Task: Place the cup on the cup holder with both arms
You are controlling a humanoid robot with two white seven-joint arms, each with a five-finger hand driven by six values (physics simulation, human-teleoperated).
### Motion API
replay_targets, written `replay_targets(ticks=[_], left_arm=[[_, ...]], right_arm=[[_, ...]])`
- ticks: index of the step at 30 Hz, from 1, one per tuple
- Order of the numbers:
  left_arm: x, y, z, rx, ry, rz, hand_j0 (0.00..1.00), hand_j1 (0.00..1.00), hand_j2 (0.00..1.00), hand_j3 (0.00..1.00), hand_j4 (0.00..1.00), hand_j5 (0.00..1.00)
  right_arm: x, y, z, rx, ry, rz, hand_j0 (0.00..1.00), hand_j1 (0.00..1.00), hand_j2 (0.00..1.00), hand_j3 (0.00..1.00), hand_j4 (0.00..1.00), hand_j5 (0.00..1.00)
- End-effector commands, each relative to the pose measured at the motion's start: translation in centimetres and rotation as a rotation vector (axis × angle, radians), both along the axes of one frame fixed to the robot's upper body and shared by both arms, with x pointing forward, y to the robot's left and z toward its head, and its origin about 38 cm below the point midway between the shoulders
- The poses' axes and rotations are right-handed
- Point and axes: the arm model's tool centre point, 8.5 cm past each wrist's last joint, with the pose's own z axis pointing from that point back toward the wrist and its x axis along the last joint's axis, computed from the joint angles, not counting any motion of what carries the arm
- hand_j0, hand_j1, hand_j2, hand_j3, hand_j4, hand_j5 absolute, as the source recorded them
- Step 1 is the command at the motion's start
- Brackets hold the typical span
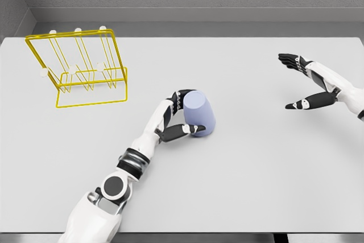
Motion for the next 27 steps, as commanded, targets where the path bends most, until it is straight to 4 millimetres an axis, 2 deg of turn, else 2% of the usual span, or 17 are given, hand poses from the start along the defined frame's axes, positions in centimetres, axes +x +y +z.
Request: replay_targets(ticks=[1, 8, 20, 27], left_arm=[[0.0, 0.1, 0.3, -0.005, -0.009, 0.0, 0.65, 0.65, 0.65, 0.65, 0.65, 0.65], [-0.7, 0.3, 1.9, -0.035, -0.052, 0.0, 0.65, 0.65, 0.65, 0.65, 0.65, 0.65], [-0.1, 3.6, 4.9, -0.061, -0.139, 0.074, 0.65, 0.65, 0.65, 0.65, 0.65, 0.65], [-0.6, 4.5, 6.1, -0.092, -0.198, 0.091, 0.65, 0.65, 0.65, 0.65, 0.65, 0.65]], right_arm=[[0.0, 0.0, 0.0, 0.005, 0.001, 0.001, 1.0, 1.0, 1.0, 1.0, 1.0, 1.0], [0.0, 0.0, 0.1, 0.005, 0.0, 0.0, 1.0, 1.0, 1.0, 1.0, 1.0, 1.0], [0.0, 0.1, 0.0, 0.006, 0.001, 0.001, 1.0, 1.0, 1.0, 1.0, 1.0, 1.0], [0.0, 0.1, -0.1, -0.012, 0.0, 0.002, 1.0, 1.0, 1.0, 1.0, 1.0, 1.0]])
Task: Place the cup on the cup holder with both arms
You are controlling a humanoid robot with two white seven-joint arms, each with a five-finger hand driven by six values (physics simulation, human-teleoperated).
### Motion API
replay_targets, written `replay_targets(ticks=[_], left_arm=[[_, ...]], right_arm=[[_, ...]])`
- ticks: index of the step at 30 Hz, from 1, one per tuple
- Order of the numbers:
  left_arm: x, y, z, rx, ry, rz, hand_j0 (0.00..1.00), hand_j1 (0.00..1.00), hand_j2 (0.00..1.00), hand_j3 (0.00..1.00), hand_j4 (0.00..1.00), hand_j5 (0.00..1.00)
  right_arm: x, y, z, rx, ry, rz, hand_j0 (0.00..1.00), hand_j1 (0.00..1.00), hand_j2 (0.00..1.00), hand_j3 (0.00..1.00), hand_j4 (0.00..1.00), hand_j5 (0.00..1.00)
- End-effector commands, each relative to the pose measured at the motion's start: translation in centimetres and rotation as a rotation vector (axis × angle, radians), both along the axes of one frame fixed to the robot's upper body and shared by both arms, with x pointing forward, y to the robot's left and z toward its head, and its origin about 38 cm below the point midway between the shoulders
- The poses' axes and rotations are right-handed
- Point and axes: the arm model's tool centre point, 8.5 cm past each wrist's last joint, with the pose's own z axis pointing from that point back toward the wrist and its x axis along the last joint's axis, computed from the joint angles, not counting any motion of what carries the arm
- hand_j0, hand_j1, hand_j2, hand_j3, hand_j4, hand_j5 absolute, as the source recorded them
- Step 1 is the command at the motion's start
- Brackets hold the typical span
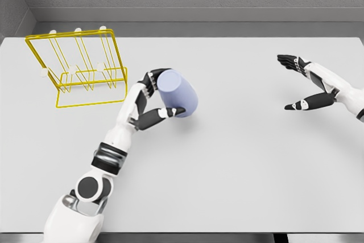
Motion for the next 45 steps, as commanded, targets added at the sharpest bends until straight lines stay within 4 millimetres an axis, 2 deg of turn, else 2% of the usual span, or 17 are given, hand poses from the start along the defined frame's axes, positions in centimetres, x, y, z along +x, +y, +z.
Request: replay_targets(ticks=[1, 6, 12, 21, 27, 39, 45], left_arm=[[0.0, 0.4, 0.7, -0.012, -0.031, 0.005, 0.65, 0.65, 0.65, 0.65, 0.65, 0.65], [0.2, 1.6, 1.6, -0.041, -0.074, 0.036, 0.65, 0.65, 0.65, 0.65, 0.65, 0.65], [-0.1, 1.9, 2.5, -0.07, -0.153, 0.039, 0.65, 0.65, 0.65, 0.65, 0.65, 0.65], [0.0, 3.3, 3.4, -0.095, -0.22, 0.075, 0.65, 0.65, 0.65, 0.65, 0.65, 0.65], [0.3, 4.8, 3.8, -0.125, -0.23, 0.097, 0.65, 0.65, 0.65, 0.65, 0.65, 0.65], [0.9, 9.0, 4.6, -0.114, -0.246, 0.174, 0.65, 0.65, 0.65, 0.65, 0.65, 0.65], [1.1, 9.4, 4.6, -0.114, -0.234, 0.188, 0.65, 0.65, 0.65, 0.65, 0.65, 0.65]], right_arm=[[0.0, 0.0, 0.0, -0.001, 0.0, 0.0, 1.0, 1.0, 1.0, 1.0, 1.0, 1.0], [0.0, -0.2, 0.0, -0.004, 0.001, -0.002, 1.0, 1.0, 1.0, 1.0, 1.0, 1.0], [0.0, -0.1, 0.1, -0.004, 0.0, -0.001, 1.0, 1.0, 1.0, 1.0, 1.0, 1.0], [0.0, -0.1, 0.0, -0.004, 0.002, -0.001, 1.0, 1.0, 1.0, 1.0, 1.0, 1.0], [0.0, -0.1, -0.1, -0.006, 0.005, 0.002, 1.0, 1.0, 1.0, 1.0, 1.0, 1.0], [0.2, 0.1, 0.0, -0.01, 0.006, 0.006, 1.0, 1.0, 1.0, 1.0, 1.0, 1.0], [0.2, 0.1, 0.0, -0.01, 0.006, 0.006, 1.0, 1.0, 1.0, 1.0, 1.0, 1.0]])
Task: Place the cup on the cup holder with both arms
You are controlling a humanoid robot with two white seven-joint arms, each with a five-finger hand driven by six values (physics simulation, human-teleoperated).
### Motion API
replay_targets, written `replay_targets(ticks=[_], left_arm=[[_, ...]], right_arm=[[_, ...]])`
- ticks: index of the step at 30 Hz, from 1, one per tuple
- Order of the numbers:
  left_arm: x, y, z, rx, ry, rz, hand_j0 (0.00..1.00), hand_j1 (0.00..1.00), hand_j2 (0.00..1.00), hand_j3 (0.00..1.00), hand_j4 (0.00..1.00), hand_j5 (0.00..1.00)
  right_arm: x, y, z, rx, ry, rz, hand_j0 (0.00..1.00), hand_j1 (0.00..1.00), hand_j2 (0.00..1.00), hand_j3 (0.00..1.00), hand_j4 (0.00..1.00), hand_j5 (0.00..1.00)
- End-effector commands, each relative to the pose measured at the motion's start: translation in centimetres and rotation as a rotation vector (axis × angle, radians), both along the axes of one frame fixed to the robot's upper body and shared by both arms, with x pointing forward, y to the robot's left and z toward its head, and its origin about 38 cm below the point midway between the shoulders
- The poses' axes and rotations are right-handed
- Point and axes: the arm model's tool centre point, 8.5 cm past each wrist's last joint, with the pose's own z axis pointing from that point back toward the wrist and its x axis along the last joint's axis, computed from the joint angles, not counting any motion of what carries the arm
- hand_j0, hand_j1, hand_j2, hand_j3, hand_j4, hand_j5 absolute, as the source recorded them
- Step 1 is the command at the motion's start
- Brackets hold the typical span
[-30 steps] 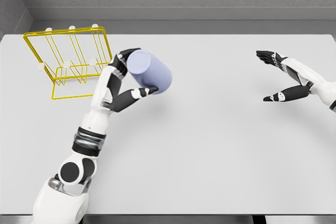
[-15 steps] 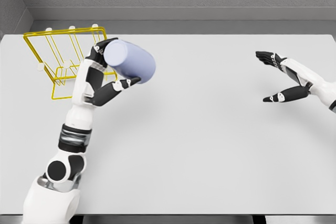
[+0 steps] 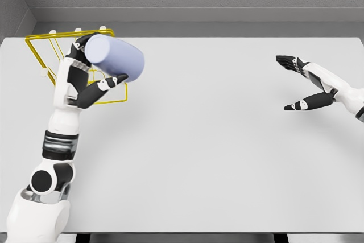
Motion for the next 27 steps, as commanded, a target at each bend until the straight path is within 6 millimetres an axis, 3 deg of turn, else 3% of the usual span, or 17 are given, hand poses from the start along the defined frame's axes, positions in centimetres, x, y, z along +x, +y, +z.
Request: replay_targets(ticks=[1, 7, 15, 27], left_arm=[[0.1, 0.3, -0.1, 0.0, 0.017, 0.009, 0.65, 0.65, 0.65, 0.65, 0.65, 0.65], [0.5, 0.4, -0.4, 0.008, 0.059, 0.012, 0.65, 0.65, 0.65, 0.65, 0.65, 0.65], [0.8, 2.3, -0.1, 0.025, 0.079, 0.064, 0.65, 0.65, 0.65, 0.65, 0.65, 0.65], [1.2, 3.4, 0.3, 0.054, 0.081, 0.087, 0.65, 0.65, 0.65, 0.65, 0.65, 0.65]], right_arm=[[0.0, 0.0, 0.0, 0.005, 0.001, -0.001, 1.0, 1.0, 1.0, 1.0, 1.0, 1.0], [0.0, 0.0, 0.0, 0.005, 0.001, -0.001, 1.0, 1.0, 1.0, 1.0, 1.0, 1.0], [0.3, 0.1, 0.1, 0.003, 0.003, 0.002, 1.0, 1.0, 1.0, 1.0, 1.0, 1.0], [0.6, 0.3, 0.1, -0.001, 0.005, 0.006, 1.0, 1.0, 1.0, 1.0, 1.0, 1.0]])
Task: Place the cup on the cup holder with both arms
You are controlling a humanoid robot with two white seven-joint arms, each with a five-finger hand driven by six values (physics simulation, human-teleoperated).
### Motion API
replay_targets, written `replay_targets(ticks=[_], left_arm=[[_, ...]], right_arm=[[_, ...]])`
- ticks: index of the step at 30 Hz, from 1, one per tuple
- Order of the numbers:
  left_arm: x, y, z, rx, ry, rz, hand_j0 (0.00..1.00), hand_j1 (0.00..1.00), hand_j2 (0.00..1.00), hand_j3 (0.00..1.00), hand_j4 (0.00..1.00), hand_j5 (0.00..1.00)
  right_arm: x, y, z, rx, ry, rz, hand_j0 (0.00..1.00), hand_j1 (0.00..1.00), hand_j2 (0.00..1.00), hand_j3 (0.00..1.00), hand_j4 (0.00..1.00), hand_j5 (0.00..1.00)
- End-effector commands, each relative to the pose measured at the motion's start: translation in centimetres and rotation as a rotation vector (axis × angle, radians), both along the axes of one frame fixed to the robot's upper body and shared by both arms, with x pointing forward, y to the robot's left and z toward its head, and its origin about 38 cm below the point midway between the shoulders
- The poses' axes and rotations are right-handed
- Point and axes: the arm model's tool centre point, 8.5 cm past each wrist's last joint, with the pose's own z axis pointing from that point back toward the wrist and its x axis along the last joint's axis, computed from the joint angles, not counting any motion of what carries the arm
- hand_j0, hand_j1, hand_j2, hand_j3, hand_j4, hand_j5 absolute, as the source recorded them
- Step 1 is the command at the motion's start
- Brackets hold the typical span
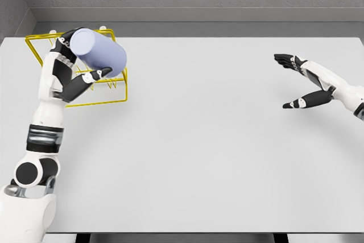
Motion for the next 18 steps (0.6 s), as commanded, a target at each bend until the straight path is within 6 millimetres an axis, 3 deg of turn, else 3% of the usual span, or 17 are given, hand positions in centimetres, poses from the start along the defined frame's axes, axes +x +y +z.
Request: replay_targets(ticks=[1, 18], left_arm=[[0.03, 0.45, 0.1, 0.007, 0.003, 0.008, 0.65, 0.65, 0.65, 0.65, 0.65, 0.65], [0.55, 1.23, 0.39, 0.027, 0.021, 0.023, 0.65, 0.65, 0.65, 0.65, 0.65, 0.65]], right_arm=[[0.0, -0.02, 0.02, 0.005, 0.001, 0.0, 1.0, 1.0, 1.0, 1.0, 1.0, 1.0], [-0.01, -0.05, -0.09, 0.005, 0.005, -0.002, 1.0, 1.0, 1.0, 1.0, 1.0, 1.0]])
